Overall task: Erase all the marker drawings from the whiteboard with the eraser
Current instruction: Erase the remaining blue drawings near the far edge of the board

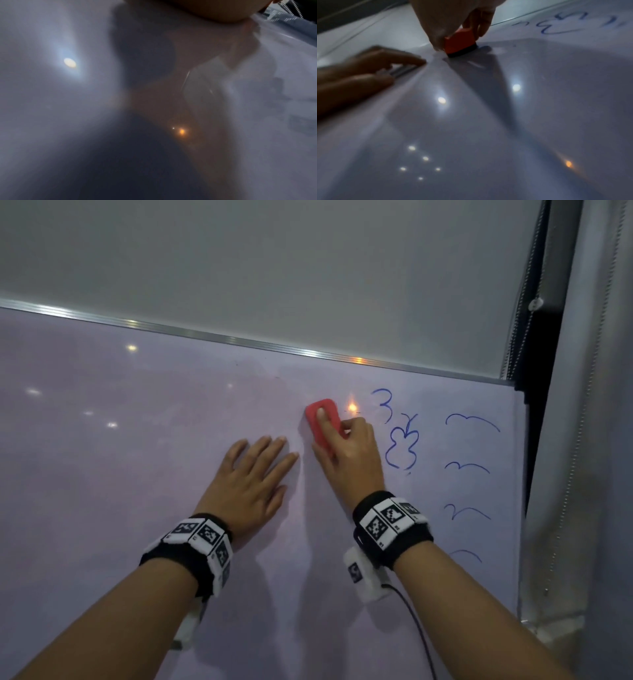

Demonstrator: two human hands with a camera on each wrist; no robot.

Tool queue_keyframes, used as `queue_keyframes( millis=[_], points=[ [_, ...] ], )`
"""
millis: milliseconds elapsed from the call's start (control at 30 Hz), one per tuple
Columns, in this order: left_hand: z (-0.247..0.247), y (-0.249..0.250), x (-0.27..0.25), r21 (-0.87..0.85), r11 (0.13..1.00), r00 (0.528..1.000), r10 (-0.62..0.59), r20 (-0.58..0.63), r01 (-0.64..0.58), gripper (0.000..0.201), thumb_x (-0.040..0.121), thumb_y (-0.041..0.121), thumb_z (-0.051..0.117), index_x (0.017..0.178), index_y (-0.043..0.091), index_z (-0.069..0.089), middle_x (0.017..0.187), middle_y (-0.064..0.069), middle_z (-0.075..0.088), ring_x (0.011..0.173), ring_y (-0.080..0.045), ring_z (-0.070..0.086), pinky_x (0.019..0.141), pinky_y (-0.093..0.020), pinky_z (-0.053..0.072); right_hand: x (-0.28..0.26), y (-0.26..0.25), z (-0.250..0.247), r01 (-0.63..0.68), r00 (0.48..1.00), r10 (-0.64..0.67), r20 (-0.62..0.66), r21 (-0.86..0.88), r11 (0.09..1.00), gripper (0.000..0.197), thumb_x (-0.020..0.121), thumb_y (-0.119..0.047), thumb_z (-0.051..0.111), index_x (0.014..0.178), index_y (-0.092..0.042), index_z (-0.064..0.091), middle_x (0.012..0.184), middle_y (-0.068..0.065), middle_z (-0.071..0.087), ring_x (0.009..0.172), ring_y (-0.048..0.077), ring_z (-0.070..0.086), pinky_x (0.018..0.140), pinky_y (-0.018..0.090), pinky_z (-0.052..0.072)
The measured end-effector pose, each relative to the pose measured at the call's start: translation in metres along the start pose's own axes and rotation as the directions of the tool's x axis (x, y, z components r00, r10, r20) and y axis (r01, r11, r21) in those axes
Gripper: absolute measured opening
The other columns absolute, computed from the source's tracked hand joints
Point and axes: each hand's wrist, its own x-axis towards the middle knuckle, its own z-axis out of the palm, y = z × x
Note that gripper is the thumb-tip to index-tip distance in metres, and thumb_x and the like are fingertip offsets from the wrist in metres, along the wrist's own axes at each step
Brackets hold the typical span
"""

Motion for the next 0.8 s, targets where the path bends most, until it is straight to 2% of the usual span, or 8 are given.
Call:
queue_keyframes(
  millis=[100,167,267,400,467,533,667,800],
  points=[
    [-0.001,0.000,0.000,-0.009,1.000,1.000,-0.003,0.031,0.004,0.048,0.096,0.035,0.016,0.132,0.016,0.042,0.134,-0.012,0.052,0.125,-0.028,0.036,0.109,-0.041,0.013,0.004,0.024,-0.006,0.119,0.993,-0.119,0.002,-0.057,0.991,0.045,0.087,-0.029,0.052,0.132,-0.020,0.051,0.089,0.019,0.054,0.074,0.033,0.053,0.062,0.040,0.050],
    [0.000,-0.001,-0.001,-0.005,1.000,1.000,-0.001,0.023,0.001,0.048,0.097,0.035,0.015,0.131,0.016,0.042,0.134,-0.012,0.052,0.125,-0.027,0.036,0.109,-0.041,0.013,0.010,0.048,-0.011,-0.112,0.989,0.109,-0.102,-0.028,0.993,0.047,0.088,-0.023,0.057,0.134,-0.019,0.049,0.094,0.022,0.051,0.083,0.036,0.052,0.070,0.043,0.051],
    [0.003,-0.001,0.000,0.001,1.000,1.000,0.010,-0.025,-0.010,0.043,0.093,0.032,0.029,0.130,0.016,0.043,0.133,-0.012,0.053,0.124,-0.027,0.036,0.106,-0.044,0.019,0.015,0.055,-0.007,-0.463,0.866,0.456,-0.205,0.018,0.886,0.048,0.088,-0.020,0.059,0.135,-0.016,0.049,0.100,0.024,0.049,0.092,0.040,0.047,0.081,0.048,0.047],
    [0.003,-0.001,0.001,0.007,1.000,1.000,0.011,-0.026,-0.011,0.046,0.087,0.031,0.036,0.129,0.015,0.045,0.133,-0.014,0.053,0.124,-0.029,0.037,0.103,-0.046,0.024,0.014,0.035,-0.002,-0.148,0.982,0.136,-0.129,-0.090,0.985,0.046,0.087,-0.026,0.051,0.130,-0.011,0.054,0.088,0.023,0.052,0.076,0.038,0.052,0.068,0.041,0.047],
    [0.003,0.000,0.000,0.005,1.000,1.000,0.009,-0.017,-0.009,0.046,0.088,0.031,0.036,0.129,0.015,0.045,0.133,-0.014,0.053,0.124,-0.029,0.037,0.103,-0.046,0.023,0.013,0.052,-0.009,-0.036,0.997,0.024,-0.074,-0.172,0.985,0.046,0.088,-0.029,0.047,0.131,-0.014,0.053,0.087,0.022,0.054,0.073,0.036,0.053,0.065,0.041,0.048],
    [0.003,0.000,-0.001,0.008,1.000,1.000,0.008,-0.015,-0.008,0.046,0.088,0.032,0.035,0.130,0.015,0.044,0.133,-0.014,0.053,0.124,-0.029,0.036,0.103,-0.046,0.023,0.018,0.072,-0.018,-0.134,0.987,0.114,-0.111,-0.193,0.972,0.045,0.090,-0.028,0.050,0.134,-0.016,0.051,0.093,0.023,0.054,0.080,0.038,0.052,0.068,0.044,0.049],
    [0.003,0.000,0.000,-0.004,1.000,1.000,0.007,-0.026,-0.008,0.045,0.088,0.031,0.035,0.129,0.015,0.045,0.133,-0.014,0.053,0.124,-0.029,0.036,0.103,-0.046,0.023,0.023,0.069,-0.013,-0.463,0.880,0.445,-0.164,-0.096,0.881,0.048,0.092,-0.023,0.054,0.139,-0.020,0.043,0.107,0.024,0.049,0.098,0.040,0.045,0.084,0.047,0.045],
    [0.002,0.000,-0.001,-0.014,1.000,1.000,0.005,-0.014,-0.005,0.045,0.091,0.032,0.030,0.130,0.014,0.044,0.134,-0.015,0.051,0.125,-0.030,0.035,0.104,-0.046,0.022,0.000,0.054,-0.007,-0.132,0.988,0.114,-0.102,-0.183,0.974,0.050,0.083,-0.010,0.066,0.131,-0.014,0.054,0.090,0.023,0.056,0.076,0.038,0.053,0.065,0.042,0.049]
  ],
)
